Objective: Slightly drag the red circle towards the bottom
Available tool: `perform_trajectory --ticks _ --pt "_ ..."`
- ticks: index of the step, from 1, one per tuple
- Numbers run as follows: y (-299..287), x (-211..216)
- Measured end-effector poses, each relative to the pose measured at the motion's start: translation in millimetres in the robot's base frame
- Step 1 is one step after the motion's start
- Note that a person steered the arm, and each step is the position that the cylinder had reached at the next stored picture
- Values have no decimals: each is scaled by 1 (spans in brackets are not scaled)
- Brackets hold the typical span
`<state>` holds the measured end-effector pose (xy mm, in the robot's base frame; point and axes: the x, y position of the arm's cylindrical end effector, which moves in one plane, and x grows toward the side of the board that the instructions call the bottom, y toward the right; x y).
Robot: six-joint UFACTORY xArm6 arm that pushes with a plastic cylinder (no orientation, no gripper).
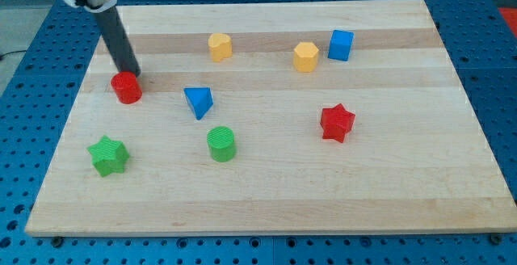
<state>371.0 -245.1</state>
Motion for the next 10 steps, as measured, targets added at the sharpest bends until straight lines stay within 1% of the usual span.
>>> perform_trajectory --ticks 1,10 --pt "-57 0" --pt "-56 2"
